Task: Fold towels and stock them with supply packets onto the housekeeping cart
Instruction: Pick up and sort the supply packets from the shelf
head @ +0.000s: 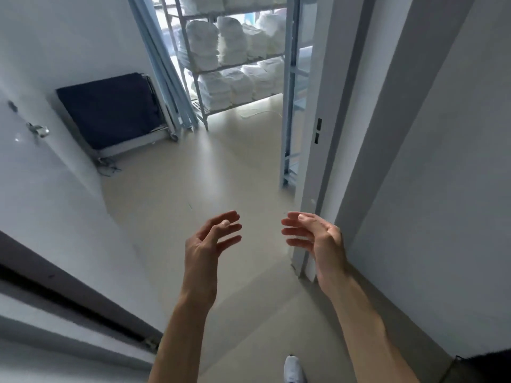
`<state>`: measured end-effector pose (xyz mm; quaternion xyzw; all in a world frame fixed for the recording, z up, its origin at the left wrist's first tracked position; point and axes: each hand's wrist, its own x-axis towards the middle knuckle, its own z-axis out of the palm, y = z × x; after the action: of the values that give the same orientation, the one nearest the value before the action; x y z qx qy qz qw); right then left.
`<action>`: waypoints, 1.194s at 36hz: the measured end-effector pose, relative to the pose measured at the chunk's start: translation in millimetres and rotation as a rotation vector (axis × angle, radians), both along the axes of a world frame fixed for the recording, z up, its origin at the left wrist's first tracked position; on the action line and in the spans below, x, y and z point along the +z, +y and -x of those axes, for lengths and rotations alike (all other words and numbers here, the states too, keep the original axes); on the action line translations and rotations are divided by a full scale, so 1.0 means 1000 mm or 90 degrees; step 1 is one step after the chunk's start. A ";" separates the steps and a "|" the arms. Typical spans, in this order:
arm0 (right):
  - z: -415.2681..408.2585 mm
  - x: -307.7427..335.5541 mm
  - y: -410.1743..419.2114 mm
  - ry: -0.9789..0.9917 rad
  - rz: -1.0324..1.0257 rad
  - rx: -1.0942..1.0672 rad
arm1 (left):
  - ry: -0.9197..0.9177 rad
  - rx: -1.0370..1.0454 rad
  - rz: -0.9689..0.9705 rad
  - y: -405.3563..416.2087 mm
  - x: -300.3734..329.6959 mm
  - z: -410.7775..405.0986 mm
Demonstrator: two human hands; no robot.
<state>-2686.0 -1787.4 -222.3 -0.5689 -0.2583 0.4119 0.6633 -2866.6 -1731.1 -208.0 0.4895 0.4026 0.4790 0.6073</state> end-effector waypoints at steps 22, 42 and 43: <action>-0.056 0.004 0.397 -0.065 -0.027 0.180 | -0.092 0.221 -0.001 0.338 0.005 -0.047; -0.094 0.063 0.787 -0.125 -0.079 0.125 | -0.107 0.128 -0.050 0.756 0.065 -0.062; -0.097 0.062 0.804 -0.114 -0.087 0.119 | -0.105 0.129 -0.056 0.772 0.065 -0.065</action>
<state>-2589.2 -983.0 -160.6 -0.5300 -0.3958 0.4011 0.6337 -2801.3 -959.1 -143.1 0.4317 0.3770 0.5937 0.5649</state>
